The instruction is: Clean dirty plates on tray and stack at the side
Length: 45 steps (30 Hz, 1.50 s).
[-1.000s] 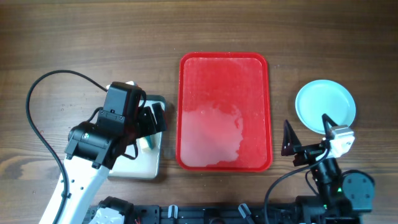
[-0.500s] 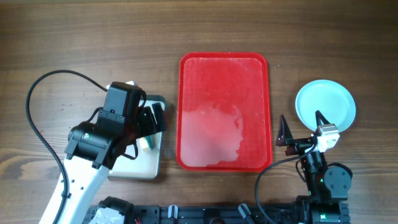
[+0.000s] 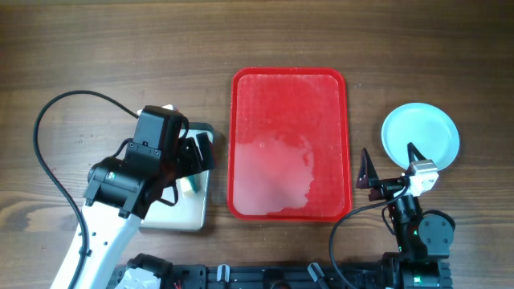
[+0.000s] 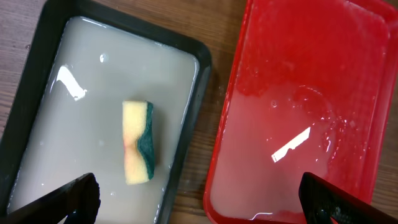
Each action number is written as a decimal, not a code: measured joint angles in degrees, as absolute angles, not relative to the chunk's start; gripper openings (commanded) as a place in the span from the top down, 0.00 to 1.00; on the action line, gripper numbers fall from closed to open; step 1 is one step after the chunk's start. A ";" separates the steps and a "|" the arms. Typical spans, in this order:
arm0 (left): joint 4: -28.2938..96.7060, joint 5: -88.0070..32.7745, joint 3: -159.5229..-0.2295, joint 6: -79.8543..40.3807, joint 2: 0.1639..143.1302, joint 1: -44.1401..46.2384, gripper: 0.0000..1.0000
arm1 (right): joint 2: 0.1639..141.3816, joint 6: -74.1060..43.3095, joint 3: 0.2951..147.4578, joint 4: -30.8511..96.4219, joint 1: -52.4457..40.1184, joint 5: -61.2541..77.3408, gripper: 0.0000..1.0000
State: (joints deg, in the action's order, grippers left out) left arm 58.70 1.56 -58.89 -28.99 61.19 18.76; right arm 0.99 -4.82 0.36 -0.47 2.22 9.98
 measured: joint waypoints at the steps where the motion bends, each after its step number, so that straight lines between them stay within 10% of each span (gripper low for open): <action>1: 58.54 1.56 -58.74 -29.02 60.34 18.76 0.00 | 0.99 -4.82 0.36 -0.47 2.22 9.98 0.00; 19: 14.26 -7.01 -16.38 -24.03 2.48 -4.25 0.00 | 0.84 -4.82 0.36 -0.47 2.22 9.76 0.00; 45: 3.84 -3.92 -0.58 -23.99 0.73 0.30 0.00 | 0.82 -4.82 0.36 -0.47 2.22 9.76 0.00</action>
